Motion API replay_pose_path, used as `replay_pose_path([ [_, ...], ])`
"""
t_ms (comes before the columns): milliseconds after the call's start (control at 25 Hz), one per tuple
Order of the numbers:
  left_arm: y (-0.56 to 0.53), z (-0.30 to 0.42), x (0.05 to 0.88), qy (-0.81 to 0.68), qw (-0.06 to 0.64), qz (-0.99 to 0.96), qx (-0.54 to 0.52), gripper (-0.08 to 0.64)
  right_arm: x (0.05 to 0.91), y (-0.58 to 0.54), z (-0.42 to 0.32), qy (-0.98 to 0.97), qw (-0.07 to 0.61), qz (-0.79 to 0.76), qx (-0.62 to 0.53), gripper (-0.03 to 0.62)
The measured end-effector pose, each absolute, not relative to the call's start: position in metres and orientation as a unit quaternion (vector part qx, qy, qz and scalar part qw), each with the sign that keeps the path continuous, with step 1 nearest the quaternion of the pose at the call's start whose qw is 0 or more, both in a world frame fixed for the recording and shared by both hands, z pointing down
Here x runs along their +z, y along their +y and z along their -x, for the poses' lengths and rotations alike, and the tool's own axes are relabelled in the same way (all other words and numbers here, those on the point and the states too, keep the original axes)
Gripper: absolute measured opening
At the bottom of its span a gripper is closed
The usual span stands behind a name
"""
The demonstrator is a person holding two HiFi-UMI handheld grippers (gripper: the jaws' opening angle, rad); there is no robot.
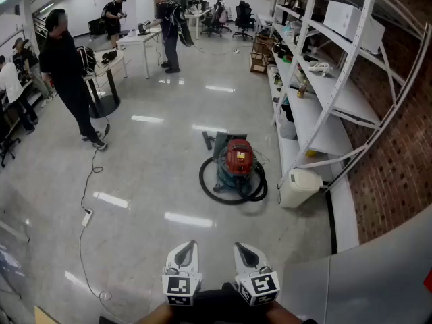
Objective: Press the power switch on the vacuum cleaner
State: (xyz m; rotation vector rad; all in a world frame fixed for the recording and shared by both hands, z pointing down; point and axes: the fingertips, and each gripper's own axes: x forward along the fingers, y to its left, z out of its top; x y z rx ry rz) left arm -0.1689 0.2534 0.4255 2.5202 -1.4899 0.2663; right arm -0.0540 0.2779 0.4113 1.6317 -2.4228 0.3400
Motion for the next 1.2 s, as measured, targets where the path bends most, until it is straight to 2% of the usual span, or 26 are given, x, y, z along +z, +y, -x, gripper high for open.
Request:
replay_pose_path([
  [760, 0.263, 0.205, 0.433, -0.508, 0.11, -0.85, 0.087, 0.015, 0.415, 0.281, 0.082, -0.819, 0.083, -0.551, 0.138, -0.008],
  [1200, 0.261, 0.248, 0.44, -0.51, 0.126, -0.848, 0.072, 0.015, 0.42, 0.281, 0.124, -0.816, 0.103, -0.552, 0.138, -0.008],
])
